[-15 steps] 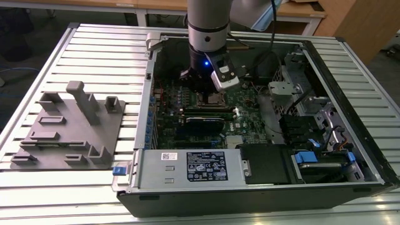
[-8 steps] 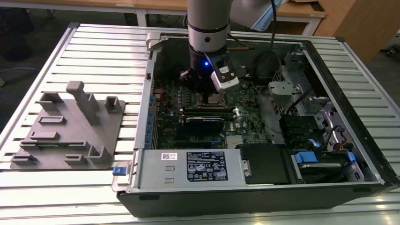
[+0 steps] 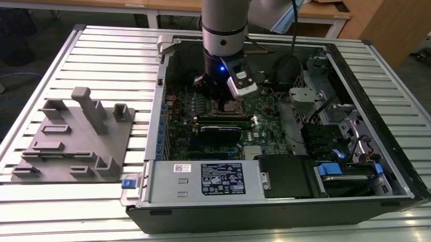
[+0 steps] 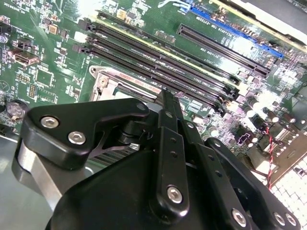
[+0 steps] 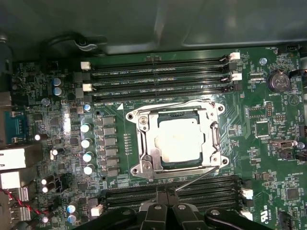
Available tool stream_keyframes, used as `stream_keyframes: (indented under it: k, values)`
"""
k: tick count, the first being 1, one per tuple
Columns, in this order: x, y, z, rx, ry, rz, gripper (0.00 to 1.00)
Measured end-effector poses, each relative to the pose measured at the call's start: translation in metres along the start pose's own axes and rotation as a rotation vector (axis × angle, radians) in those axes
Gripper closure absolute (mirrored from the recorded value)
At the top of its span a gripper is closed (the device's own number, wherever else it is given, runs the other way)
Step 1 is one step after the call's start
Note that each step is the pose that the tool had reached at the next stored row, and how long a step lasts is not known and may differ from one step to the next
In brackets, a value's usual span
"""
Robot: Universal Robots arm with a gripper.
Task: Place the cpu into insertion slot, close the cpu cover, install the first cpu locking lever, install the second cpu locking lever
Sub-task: 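Install the second cpu locking lever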
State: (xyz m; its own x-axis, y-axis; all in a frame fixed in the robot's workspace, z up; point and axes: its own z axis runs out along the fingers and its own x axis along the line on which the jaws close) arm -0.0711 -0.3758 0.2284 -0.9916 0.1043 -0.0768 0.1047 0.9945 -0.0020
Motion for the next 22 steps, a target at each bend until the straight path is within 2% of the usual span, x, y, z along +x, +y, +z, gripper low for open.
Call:
stream_keyframes:
  k: [6,22]
  values:
    - [0.0071,-0.0012,-0.0002,-0.0009,-0.0016,0.0,0.9]
    - [0.0088,-0.0023,0.005,-0.0008,-0.0014,0.0,0.9]
